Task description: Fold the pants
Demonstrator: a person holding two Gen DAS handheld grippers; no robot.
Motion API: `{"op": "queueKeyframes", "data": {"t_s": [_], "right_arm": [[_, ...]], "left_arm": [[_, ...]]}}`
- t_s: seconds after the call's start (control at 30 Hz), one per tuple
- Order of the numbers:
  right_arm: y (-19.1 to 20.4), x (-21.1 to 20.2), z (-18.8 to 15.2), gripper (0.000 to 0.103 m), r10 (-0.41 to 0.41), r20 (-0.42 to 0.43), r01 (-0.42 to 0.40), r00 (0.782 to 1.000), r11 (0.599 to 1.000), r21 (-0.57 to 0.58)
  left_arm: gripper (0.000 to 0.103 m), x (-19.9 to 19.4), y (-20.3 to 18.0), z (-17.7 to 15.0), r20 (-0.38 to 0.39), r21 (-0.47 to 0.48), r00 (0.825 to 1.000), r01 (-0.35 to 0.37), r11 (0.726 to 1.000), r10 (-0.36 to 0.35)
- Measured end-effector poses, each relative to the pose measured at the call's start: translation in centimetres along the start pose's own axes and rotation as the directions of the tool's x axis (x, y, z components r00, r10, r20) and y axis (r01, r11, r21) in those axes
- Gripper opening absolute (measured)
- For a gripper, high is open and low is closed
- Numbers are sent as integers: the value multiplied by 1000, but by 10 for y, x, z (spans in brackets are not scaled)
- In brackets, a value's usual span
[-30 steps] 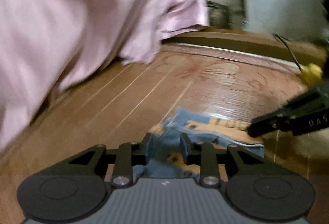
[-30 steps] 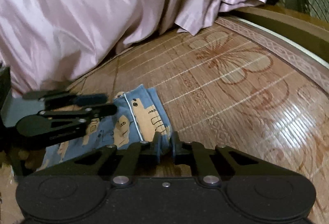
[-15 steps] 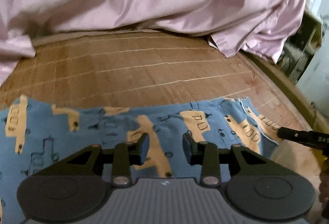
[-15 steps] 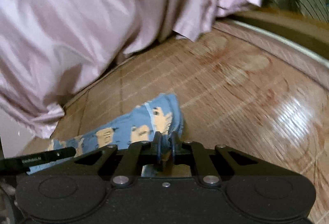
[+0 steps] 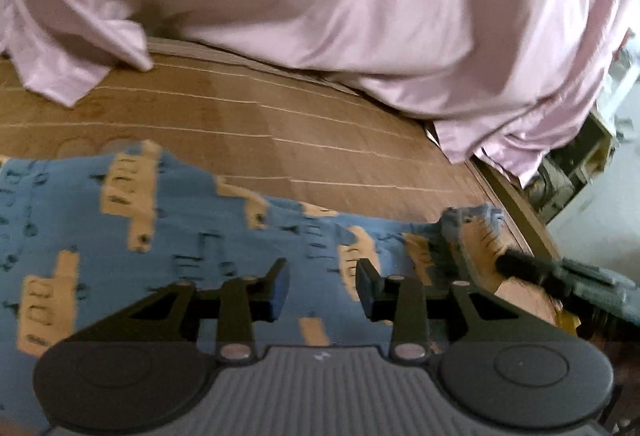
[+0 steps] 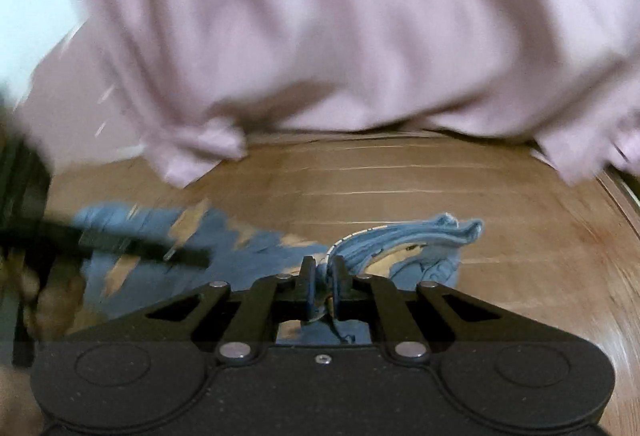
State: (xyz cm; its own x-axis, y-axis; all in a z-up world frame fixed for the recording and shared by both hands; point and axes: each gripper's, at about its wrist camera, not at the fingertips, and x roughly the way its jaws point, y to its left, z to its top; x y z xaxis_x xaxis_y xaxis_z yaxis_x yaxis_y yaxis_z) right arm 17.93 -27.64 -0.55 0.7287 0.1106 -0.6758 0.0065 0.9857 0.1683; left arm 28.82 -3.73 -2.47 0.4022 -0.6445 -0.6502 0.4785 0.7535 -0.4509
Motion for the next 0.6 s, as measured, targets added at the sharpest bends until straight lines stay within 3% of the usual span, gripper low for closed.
{"op": "queueKeyframes", "data": {"t_s": [0.1,0.2,0.33,0.47,0.53,0.6], "right_arm": [[42,14,-8,8,49,-51,-54,998,993,-102],[77,31,-29,7,22,-105,-44,994,976,-213],[95,44,-49,8,-18,-114,-10,993,970,-243],[102,28,-56,35,-26,-66,8,997,965,-262],[104,22,-64,38,-60,-38,48,997,960,-275],[105,22,-68,39,-91,-28,80,995,956,-284]], "left_arm": [[40,-6,19,-2,-3,-43,1000,30,999,-31],[48,-7,32,-5,-8,-69,998,62,996,-63],[49,2,34,-6,-41,-63,995,89,994,-92],[50,11,22,-1,-74,-5,991,109,994,-109],[58,19,13,0,-90,27,990,114,993,-111],[59,31,3,2,-119,61,988,103,993,-96]]}}
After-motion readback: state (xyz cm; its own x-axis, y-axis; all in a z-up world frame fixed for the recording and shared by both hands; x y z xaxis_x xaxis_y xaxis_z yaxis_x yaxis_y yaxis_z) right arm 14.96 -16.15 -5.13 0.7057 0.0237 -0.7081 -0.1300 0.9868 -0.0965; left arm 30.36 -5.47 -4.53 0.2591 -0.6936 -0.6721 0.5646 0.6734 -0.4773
